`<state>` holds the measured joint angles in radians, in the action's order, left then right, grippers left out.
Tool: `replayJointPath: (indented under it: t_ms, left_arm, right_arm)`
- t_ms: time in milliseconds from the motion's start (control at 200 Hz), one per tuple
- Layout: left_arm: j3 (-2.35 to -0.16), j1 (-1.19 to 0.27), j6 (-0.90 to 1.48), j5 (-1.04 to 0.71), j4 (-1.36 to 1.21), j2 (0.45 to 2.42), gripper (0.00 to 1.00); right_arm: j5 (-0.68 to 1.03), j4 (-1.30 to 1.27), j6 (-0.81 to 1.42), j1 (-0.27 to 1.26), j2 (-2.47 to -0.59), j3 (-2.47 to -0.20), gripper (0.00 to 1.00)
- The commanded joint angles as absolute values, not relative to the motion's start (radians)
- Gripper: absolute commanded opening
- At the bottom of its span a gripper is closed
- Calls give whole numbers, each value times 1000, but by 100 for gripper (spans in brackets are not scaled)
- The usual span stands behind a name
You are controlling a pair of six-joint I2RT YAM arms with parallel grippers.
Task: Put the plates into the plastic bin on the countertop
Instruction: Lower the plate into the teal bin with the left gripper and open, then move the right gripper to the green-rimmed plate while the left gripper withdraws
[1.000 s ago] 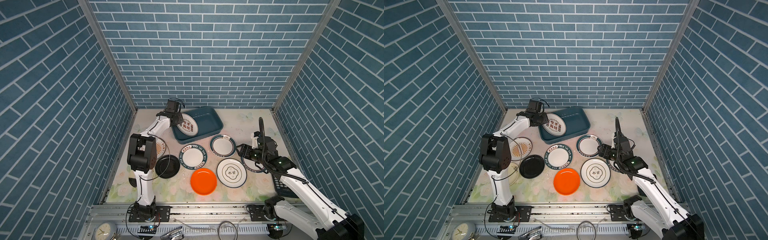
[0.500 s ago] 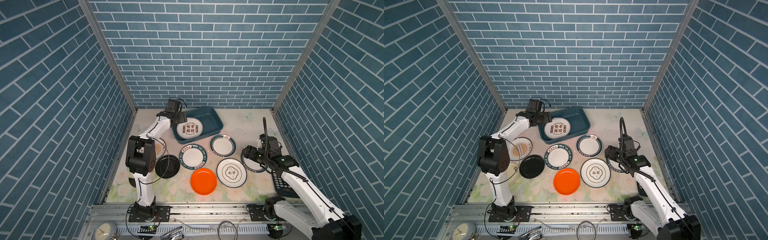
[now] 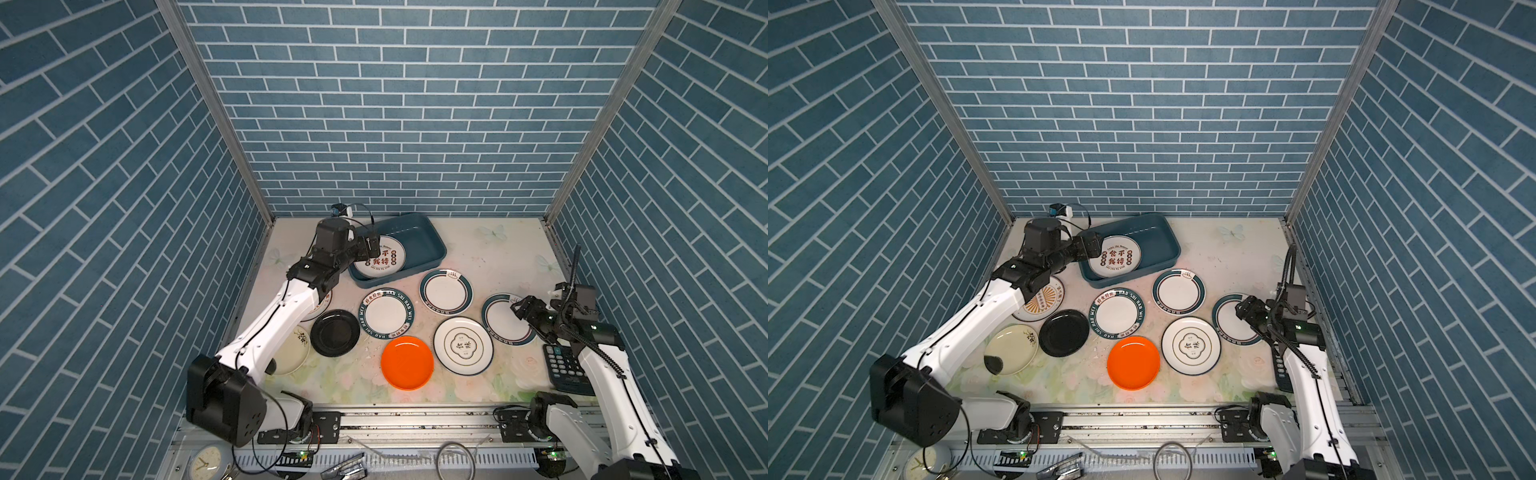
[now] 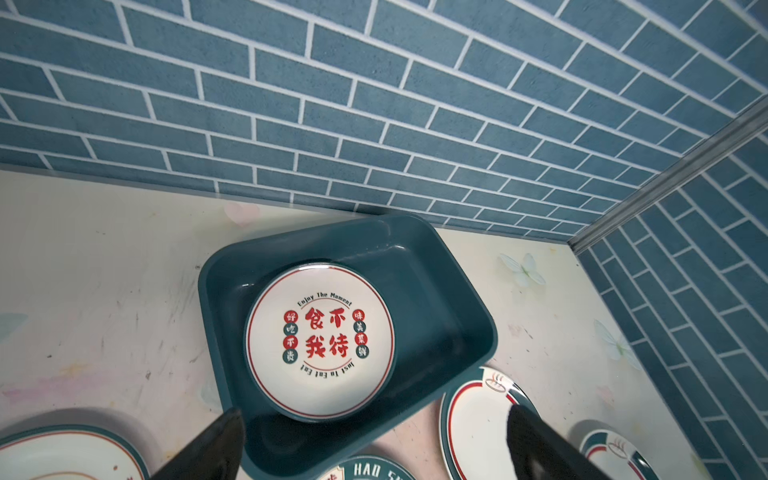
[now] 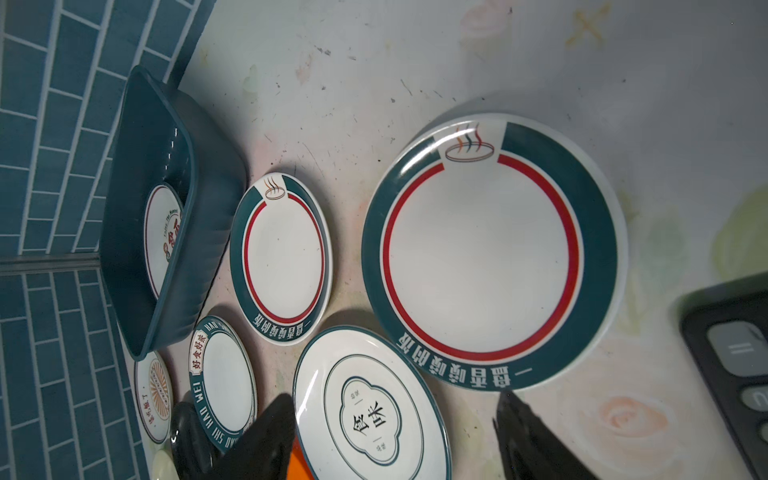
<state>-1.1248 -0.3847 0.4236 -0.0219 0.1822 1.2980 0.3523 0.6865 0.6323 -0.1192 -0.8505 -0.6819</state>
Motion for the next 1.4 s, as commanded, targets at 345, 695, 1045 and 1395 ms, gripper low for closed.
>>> replayJointPath:
  t_ms: [345,695,1045,1395]
  left_arm:
    - [-844,-395,559,-148,76,1044,100]
    - [-795,-394,584,-184,43,1000,100]
    - [-799,-395,595,-201,48,1021,99]
    - [-816,-395,619,-221,55,1032,100]
  right_arm:
    - [326,751,757,-259,-777,-567,75]
    - [318,679,882,-302,-723,-438,69]
    - [375,527,974,-315,-735,-347,70]
    - [388,342,1072,-324,-774,-266,66]
